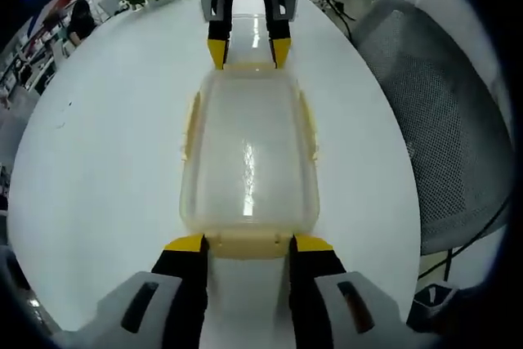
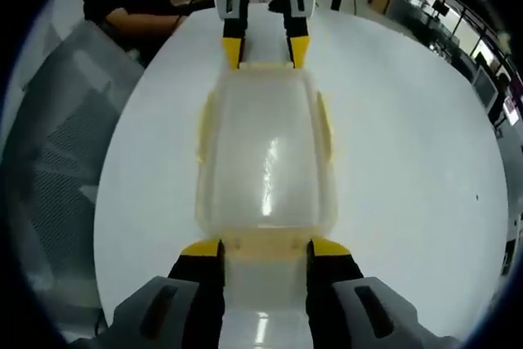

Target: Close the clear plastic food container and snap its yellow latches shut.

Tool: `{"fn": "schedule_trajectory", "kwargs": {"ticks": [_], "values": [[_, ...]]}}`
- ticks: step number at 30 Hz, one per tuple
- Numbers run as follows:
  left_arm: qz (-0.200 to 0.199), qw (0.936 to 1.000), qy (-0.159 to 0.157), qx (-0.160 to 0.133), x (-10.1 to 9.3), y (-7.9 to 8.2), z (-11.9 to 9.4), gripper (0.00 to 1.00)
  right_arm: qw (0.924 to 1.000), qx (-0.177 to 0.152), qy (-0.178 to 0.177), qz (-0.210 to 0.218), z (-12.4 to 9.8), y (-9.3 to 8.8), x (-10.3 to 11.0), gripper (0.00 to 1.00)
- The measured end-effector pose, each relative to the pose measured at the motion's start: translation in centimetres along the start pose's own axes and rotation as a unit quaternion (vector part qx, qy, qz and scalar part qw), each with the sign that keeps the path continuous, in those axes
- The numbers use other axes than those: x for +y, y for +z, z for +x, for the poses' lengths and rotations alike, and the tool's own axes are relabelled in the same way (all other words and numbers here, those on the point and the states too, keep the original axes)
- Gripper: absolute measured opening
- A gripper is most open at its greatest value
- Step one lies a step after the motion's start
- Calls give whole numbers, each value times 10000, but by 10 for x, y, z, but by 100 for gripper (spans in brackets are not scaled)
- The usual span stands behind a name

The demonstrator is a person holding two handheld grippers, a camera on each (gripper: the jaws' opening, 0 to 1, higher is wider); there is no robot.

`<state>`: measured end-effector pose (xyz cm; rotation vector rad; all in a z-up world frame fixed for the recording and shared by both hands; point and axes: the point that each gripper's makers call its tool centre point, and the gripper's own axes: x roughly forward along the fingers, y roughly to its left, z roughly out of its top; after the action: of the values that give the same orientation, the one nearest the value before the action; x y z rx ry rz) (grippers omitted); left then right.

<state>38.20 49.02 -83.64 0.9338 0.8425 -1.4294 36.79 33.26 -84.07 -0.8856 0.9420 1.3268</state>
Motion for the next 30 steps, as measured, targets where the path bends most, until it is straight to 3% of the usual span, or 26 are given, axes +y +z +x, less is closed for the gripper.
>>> {"fn": "schedule_trajectory", "kwargs": {"ticks": [4, 18, 30], "values": [[-9, 9999, 154, 49, 0, 1, -1, 37, 10000, -53, -15, -22, 0, 0, -2, 37], [-53, 9996, 219, 191, -1, -1, -1, 38, 10000, -54, -33, -15, 0, 1, -3, 39], [-121, 9999, 99, -49, 0, 0, -1, 38, 10000, -96, -5, -18, 0, 0, -4, 39]]}}
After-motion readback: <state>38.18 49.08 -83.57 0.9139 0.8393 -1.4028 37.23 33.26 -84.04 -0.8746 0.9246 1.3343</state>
